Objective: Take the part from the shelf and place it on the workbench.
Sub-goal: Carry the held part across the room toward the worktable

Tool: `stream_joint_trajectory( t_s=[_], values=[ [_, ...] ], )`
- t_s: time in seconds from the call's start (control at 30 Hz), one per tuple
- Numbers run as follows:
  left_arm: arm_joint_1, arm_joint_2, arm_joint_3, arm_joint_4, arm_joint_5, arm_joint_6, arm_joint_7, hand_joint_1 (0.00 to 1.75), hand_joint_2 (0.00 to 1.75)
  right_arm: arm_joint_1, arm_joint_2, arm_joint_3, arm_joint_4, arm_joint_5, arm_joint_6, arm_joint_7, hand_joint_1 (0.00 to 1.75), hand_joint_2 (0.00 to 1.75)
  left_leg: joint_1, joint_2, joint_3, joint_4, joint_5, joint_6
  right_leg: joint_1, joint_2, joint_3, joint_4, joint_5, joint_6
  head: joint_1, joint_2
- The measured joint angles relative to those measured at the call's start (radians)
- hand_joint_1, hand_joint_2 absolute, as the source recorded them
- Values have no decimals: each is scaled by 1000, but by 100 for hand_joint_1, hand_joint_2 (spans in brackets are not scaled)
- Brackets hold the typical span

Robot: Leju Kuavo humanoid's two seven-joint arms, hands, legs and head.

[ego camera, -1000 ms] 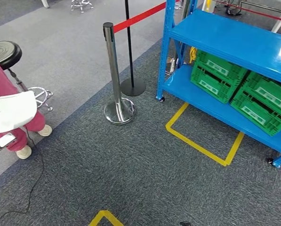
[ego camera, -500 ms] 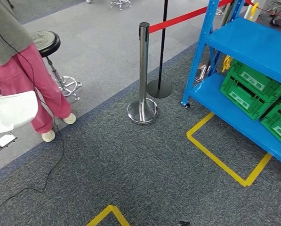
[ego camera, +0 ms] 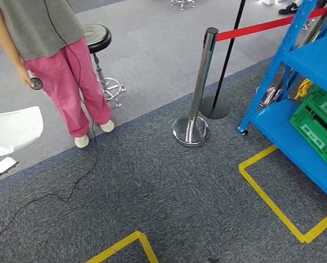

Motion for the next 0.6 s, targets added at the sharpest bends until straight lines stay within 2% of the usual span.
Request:
stream_joint_trajectory(
  t_s=[0.03,0.07,0.1,0.17,0.2,0.23,0.27,0.3,0.33,0.37,0.4,0.43,0.47,0.53,0.57,0.6],
  values=[
    [5,1,2,0,0,2,0,175,175,0,0,0,0,1,0,0,0,0,1,-14,-1,-1,0,5,-2,-2,1,1,-6,5,0,0],
    [11,3,7,0,0,4,0,175,175,-1,1,0,0,3,1,1,0,0,2,-28,-2,-1,1,10,-4,15,-4,16,-20,10,0,0],
    [17,5,14,0,0,7,0,175,175,-1,2,1,0,4,1,1,0,0,4,-41,-2,-2,2,16,-7,43,-19,51,-43,14,1,0],
    [26,7,27,0,0,11,0,175,175,-1,4,1,0,6,1,2,0,0,4,-67,-3,-2,4,23,-8,109,-81,178,-105,17,2,0],
    [30,7,31,0,0,12,0,175,175,0,4,1,0,6,1,3,0,0,3,-80,-4,-2,4,25,-8,124,-116,245,-128,15,2,0],
    [35,6,32,0,0,12,0,175,175,1,4,1,0,6,1,4,0,0,3,-95,-4,-2,4,26,-8,131,-142,288,-134,13,2,0],
    [39,6,34,0,0,12,0,175,175,2,4,1,0,6,0,4,0,0,2,-111,-4,-2,4,26,-7,135,-151,293,-121,10,2,0],
    [43,6,35,0,0,12,0,175,175,2,4,1,0,6,0,5,0,0,2,-127,-4,-1,5,26,-7,139,-142,260,-90,7,2,0],
    [45,7,37,0,0,12,0,175,175,2,4,1,0,6,0,5,0,0,2,-142,-4,-1,5,25,-8,149,-117,196,-49,4,2,0],
    [47,7,40,0,0,12,0,175,175,1,4,1,0,6,0,5,0,0,3,-157,-4,-1,6,23,-11,177,-87,126,-15,2,2,0],
    [48,7,43,0,0,12,0,175,175,0,4,1,0,6,0,5,0,0,3,-171,-7,1,7,20,-14,202,-61,68,8,3,2,0],
    [49,8,46,0,0,13,0,175,175,-1,4,1,0,6,0,5,0,0,5,-183,-10,2,9,15,-16,220,-44,33,19,4,1,0],
    [51,8,49,0,0,14,0,175,175,-2,4,1,0,6,0,5,0,0,6,-196,-14,1,12,9,-16,229,-37,20,19,3,1,0],
    [60,10,54,0,0,17,0,175,175,-3,5,1,0,7,0,5,0,0,11,-212,-20,-1,18,-2,-14,203,-35,17,23,-5,1,0],
    [68,12,57,0,0,18,0,175,175,-3,5,1,0,7,0,5,0,0,10,-198,-25,5,14,-6,-15,191,-33,14,26,-11,0,0],
    [77,13,64,0,0,20,0,175,175,-3,6,1,0,7,-2,6,0,0,8,-171,-37,29,-2,-10,-15,178,-32,11,29,-18,-2,0]
  ],
)
